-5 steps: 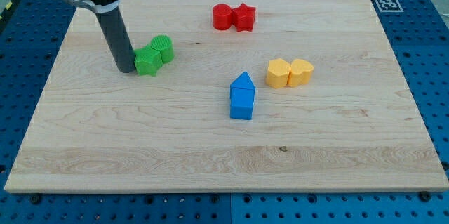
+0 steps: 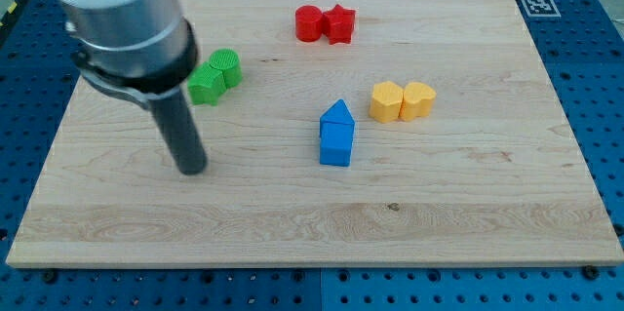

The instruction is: Push the blue cube to center

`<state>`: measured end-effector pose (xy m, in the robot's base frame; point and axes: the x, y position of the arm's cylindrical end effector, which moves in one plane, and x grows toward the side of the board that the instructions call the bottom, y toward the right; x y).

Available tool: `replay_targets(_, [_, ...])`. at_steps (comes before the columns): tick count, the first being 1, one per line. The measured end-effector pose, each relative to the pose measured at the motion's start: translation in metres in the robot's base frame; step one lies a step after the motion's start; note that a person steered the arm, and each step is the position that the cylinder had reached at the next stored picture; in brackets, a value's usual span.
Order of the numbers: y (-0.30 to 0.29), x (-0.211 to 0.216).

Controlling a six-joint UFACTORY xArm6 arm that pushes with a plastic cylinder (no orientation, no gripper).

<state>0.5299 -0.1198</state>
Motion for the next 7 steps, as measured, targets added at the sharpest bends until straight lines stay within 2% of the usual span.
replay_targets(1, [0.019,0.007])
replay_targets(6, [0.023,0.014])
replay_targets(7, [0.035,0.029])
